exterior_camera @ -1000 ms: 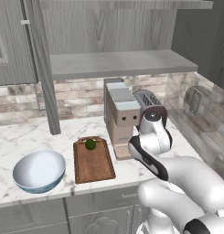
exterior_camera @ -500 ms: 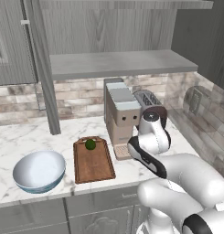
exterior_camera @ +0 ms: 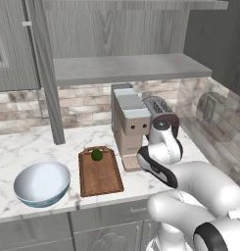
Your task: Open the cabinet. Place the bowl and condiment on the counter. Then place the lime and garlic on the cutting board.
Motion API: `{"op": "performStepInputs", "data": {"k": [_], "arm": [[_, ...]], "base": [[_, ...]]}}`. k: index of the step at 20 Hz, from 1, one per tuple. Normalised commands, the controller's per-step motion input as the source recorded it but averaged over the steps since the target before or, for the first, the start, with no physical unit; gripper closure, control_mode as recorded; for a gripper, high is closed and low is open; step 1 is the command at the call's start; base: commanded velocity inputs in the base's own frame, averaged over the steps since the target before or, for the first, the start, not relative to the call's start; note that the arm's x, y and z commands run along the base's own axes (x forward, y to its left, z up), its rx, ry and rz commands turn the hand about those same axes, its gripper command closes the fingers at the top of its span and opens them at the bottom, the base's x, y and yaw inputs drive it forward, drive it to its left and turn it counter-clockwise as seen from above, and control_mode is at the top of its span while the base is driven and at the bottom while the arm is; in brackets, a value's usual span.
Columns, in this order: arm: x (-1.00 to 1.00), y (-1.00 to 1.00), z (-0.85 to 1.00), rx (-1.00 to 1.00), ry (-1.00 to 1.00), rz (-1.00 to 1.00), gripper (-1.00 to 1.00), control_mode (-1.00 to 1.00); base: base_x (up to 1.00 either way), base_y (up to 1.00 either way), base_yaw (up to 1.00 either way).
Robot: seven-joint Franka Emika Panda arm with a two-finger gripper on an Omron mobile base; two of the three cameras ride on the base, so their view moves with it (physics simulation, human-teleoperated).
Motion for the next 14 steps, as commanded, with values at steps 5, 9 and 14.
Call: {"op": "performStepInputs", "data": {"k": [5, 9, 14], "arm": [[0.00, -0.06, -0.15, 0.00, 0.00, -0.04, -1.00, -1.00], [0.01, 0.00, -0.14, 0.00, 0.00, -0.04, -1.00, -1.00], [0.00, 0.00, -0.14, 0.00, 0.00, -0.05, -1.00, -1.00]], "base": [[0.00, 0.00, 0.00], [0.00, 0.00, 0.00], [0.00, 0.00, 0.00]]}}
